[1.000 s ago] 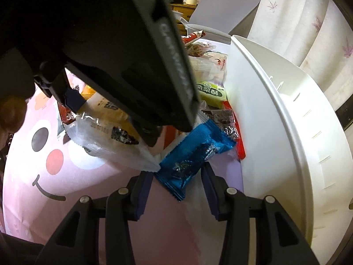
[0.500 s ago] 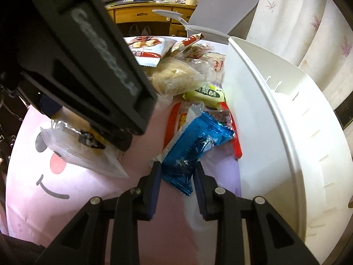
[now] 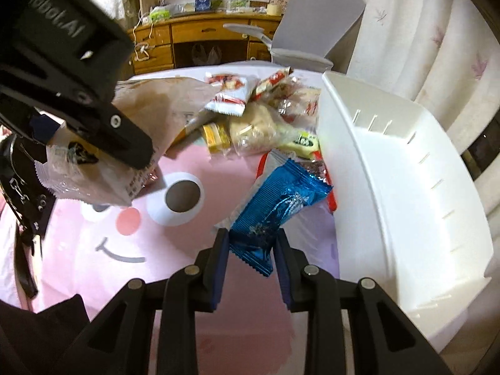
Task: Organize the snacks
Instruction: 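Carry both snacks over the white tray and open both grippers to drop them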
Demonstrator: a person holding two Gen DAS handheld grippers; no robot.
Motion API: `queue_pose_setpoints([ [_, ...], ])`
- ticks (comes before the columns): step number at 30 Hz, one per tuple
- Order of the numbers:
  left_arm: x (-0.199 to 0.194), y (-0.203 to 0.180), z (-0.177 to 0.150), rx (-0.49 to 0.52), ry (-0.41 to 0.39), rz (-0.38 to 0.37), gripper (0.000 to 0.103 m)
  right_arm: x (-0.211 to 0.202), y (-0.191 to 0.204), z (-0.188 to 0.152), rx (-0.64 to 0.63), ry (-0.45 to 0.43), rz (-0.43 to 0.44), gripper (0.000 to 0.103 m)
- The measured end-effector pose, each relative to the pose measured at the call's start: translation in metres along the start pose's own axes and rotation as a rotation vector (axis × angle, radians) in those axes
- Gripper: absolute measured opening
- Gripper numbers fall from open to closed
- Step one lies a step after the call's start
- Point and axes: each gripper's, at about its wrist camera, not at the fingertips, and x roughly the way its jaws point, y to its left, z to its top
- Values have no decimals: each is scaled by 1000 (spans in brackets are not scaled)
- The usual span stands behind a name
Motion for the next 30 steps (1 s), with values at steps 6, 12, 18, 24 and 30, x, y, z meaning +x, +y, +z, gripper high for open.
queue_pose_setpoints([
  [6,-57,12,-35,36,-131,-53,72,-47,5,-12,27,-58,-18,29],
  [12,-84,4,-67,89,-203,-121,72,-69,-1,-17,70,-86,-24,29],
  [18,-96,-15,-84,142,-228,-153,72,-98,-13,-26,93,-108,-36,29],
  [24,-101,-43,-85,169,-248,-163,72,-115,-33,-28,84,-121,-28,29],
  [30,-102,-78,-74,143,-277,-182,72,-116,-70,-25,69,-108,19,29],
])
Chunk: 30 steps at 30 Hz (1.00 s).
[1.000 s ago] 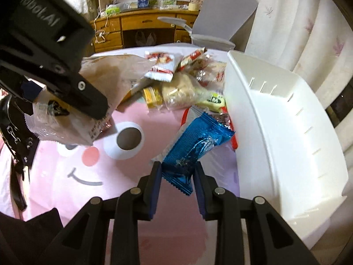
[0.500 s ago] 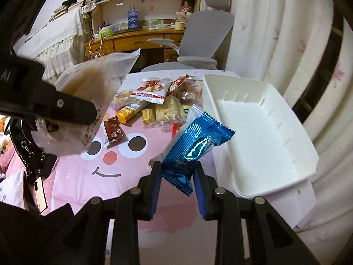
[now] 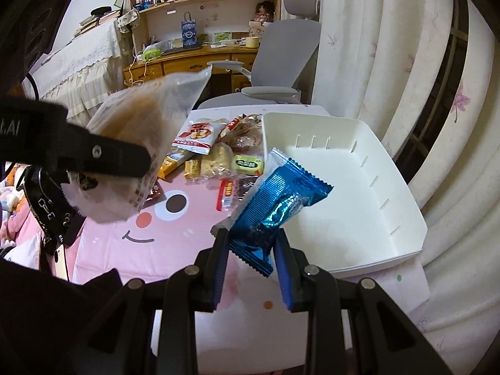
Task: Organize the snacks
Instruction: 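Carry both snacks over the white tray and open both grippers to drop them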
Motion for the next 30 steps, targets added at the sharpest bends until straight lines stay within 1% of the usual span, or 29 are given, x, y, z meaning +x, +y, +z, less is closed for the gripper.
queue_pose_setpoints([
  [3,6,-20,9,-18,-8,-3,73,0,-24,6,-23,5,22,29],
  [11,27,-79,36,-38,-61,-12,73,5,-87,28,-85,-3,70,29],
  [20,54,-129,55,-78,-92,-20,73,14,-147,44,-158,-12,105,29],
  [25,70,-151,60,-98,-97,-30,81,18,-169,45,-194,-13,131,30],
  [26,71,-154,60,-99,-100,-33,83,21,-174,45,-192,-2,141,31],
  [27,72,-157,61,-103,-97,-32,87,24,-178,45,-189,14,154,32],
  [29,73,-161,62,-106,-93,-28,88,33,-184,43,-184,54,177,38],
  [30,74,-163,62,-110,-89,-23,88,35,-185,43,-183,63,182,39],
])
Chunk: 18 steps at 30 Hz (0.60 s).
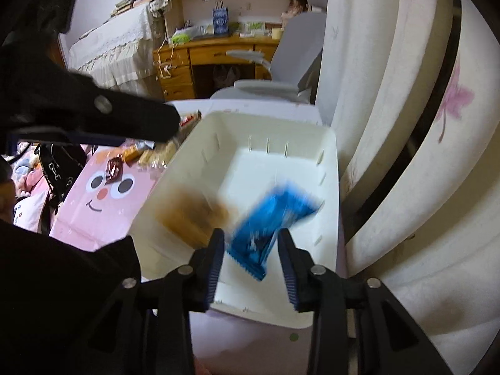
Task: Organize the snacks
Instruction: 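Carry both snacks over the white tray and open both grippers to drop them, then lift both open grippers away from the tray back toward the snack pile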
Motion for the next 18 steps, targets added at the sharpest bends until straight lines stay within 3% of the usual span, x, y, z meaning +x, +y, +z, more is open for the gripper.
queue_pose_setpoints([
  [11,5,2,-5,-24,36,52,88,6,-5,-3,1,28,35,46],
  [18,-1,25,-16,-69,59,87,88,11,4,-5,9,52,54,47],
])
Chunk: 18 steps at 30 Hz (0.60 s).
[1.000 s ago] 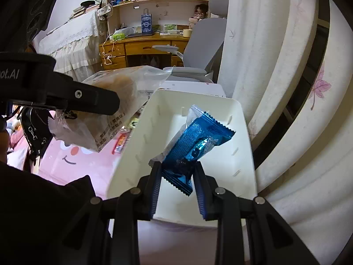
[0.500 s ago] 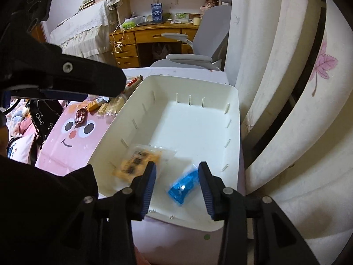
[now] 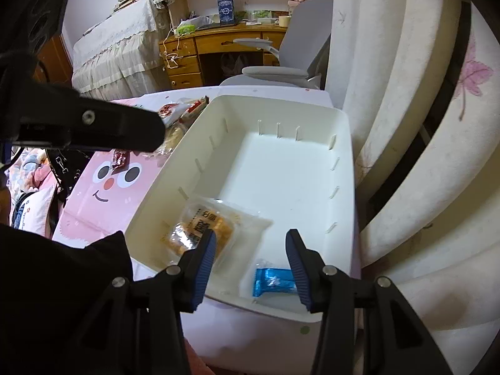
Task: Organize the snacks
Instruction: 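Lift both open grippers away from the tray back toward the snack pile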
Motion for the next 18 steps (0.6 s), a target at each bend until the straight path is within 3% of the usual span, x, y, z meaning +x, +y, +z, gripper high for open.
queue_pose_setpoints([
  [9,-20,68,-18,-93,31,66,88,19,34,0,56,60,43,47],
  [18,-58,136,-33,-84,42,98,88,32,90,-1,169,85,76,47],
])
